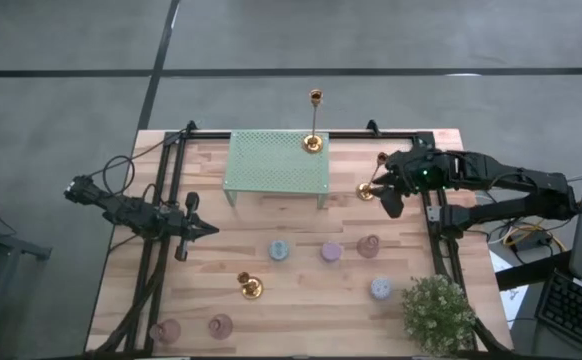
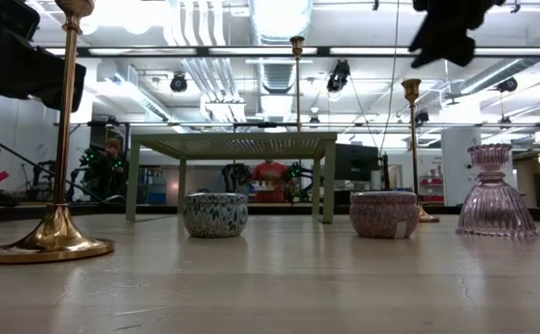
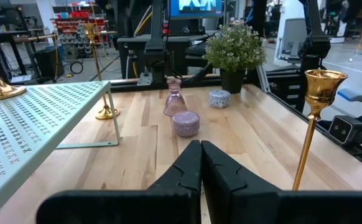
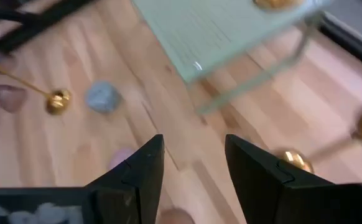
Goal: Pick & Place candle stick holders
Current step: Put the top gold candle holder on the shelf aligned with the gold candle holder
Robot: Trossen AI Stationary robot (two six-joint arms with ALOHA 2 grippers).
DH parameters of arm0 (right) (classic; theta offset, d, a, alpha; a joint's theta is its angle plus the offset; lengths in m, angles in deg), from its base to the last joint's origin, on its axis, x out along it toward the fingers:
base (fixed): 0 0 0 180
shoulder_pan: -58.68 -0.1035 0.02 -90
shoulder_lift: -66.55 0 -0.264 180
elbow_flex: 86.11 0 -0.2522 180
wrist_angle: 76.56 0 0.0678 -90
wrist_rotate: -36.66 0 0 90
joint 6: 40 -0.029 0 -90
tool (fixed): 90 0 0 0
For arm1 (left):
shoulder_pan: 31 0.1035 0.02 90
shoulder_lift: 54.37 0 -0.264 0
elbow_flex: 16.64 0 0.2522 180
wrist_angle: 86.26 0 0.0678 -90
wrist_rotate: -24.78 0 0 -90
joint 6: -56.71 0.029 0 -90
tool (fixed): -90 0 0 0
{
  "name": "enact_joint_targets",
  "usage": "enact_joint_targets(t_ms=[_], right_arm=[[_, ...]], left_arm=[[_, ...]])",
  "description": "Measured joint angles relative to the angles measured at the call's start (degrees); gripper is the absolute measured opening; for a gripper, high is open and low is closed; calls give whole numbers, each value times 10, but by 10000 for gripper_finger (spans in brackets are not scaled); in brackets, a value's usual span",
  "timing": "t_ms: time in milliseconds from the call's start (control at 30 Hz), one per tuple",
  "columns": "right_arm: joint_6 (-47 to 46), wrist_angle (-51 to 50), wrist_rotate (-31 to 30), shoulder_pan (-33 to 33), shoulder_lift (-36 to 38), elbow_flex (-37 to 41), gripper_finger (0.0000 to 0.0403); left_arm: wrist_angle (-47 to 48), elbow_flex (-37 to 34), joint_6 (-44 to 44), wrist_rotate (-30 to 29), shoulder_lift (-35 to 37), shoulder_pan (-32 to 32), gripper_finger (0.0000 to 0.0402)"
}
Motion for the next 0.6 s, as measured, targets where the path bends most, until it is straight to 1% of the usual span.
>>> enact_joint_targets(t_ms=[133, 200, 267, 300, 467, 600], right_arm=[[-43, -52, -39, -2, 0, 11, 154], [-52, -60, -64, -2, 0, 24, 151], [-62, -60, -73, -2, 0, 40, 148], [-63, -57, -78, -2, 0, 48, 147], [-68, -37, -142, -2, -1, 90, 142], [-68, 0, -187, -2, 2, 122, 137]], left_arm=[[0, 0, 0, 0, 0, 0, 10], [0, 0, 0, 0, 0, 0, 10], [0, 0, 0, 0, 0, 0, 10], [0, 0, 0, 0, 0, 0, 10], [0, 0, 0, 0, 0, 0, 10], [0, 0, 0, 0, 0, 0, 10]])
